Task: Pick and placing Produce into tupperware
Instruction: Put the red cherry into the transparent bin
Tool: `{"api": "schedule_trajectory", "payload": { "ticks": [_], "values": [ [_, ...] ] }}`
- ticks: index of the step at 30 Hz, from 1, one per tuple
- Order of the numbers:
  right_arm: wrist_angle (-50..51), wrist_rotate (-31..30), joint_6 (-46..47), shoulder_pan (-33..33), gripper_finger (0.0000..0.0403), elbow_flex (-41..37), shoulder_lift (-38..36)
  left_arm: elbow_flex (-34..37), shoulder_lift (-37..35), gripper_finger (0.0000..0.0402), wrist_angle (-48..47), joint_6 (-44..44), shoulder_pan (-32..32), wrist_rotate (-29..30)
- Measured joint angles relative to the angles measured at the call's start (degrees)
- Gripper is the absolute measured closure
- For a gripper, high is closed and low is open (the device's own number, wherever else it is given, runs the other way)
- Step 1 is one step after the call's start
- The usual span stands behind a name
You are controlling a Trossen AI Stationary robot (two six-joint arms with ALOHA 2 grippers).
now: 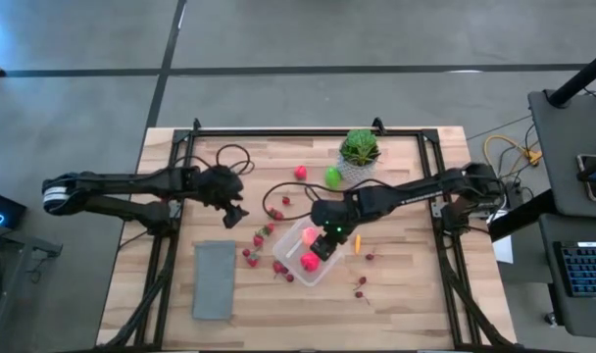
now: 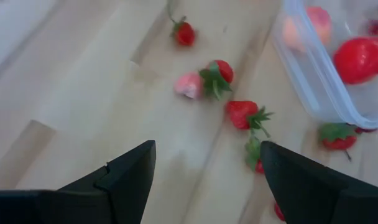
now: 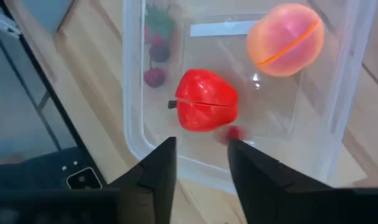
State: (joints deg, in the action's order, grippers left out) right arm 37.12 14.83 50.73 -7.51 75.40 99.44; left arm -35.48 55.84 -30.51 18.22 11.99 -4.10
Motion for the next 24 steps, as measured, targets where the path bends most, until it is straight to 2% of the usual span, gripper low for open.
{"api": "schedule_trajectory", "payload": {
  "ticks": [4, 7, 9, 12, 15, 19, 21, 24],
  "values": [
    [2.4, -4.6, 2.2, -1.7, 0.0214, 0.0, 0.0, 0.3, 0.2, 0.0127, 0.3, 0.0, -1.4, -0.5],
    [3.4, -8.1, 2.6, -2.6, 0.0184, 0.3, -0.3, 0.3, 0.3, 0.0127, 0.0, 1.0, -3.3, -4.3],
    [3.9, -10.5, 2.7, -3.3, 0.0170, 0.3, -1.2, 0.3, 0.3, 0.0127, 0.2, 1.1, -5.6, -6.6],
    [6.5, -14.2, 1.9, -4.6, 0.0155, 0.4, -2.5, 0.3, 0.3, 0.0127, 0.1, 0.7, -11.5, -6.7],
    [10.5, -17.9, 0.4, -5.8, 0.0147, 0.3, -3.4, 0.3, 0.8, 0.0127, 0.2, -0.8, -18.1, -4.0],
    [14.6, -21.0, -1.5, -6.7, 0.0145, 0.3, -3.9, 0.6, 3.0, 0.0127, 0.2, -0.5, -25.4, 2.6],
    [15.4, -21.2, -2.2, -6.9, 0.0145, 0.2, -3.9, 0.8, 4.7, 0.0127, 1.0, -0.5, -27.6, 5.0],
    [15.1, -22.5, -1.9, -7.4, 0.0143, 0.2, -3.9, 1.3, 8.0, 0.0127, 2.7, -0.5, -28.7, 5.6]
  ]
}}
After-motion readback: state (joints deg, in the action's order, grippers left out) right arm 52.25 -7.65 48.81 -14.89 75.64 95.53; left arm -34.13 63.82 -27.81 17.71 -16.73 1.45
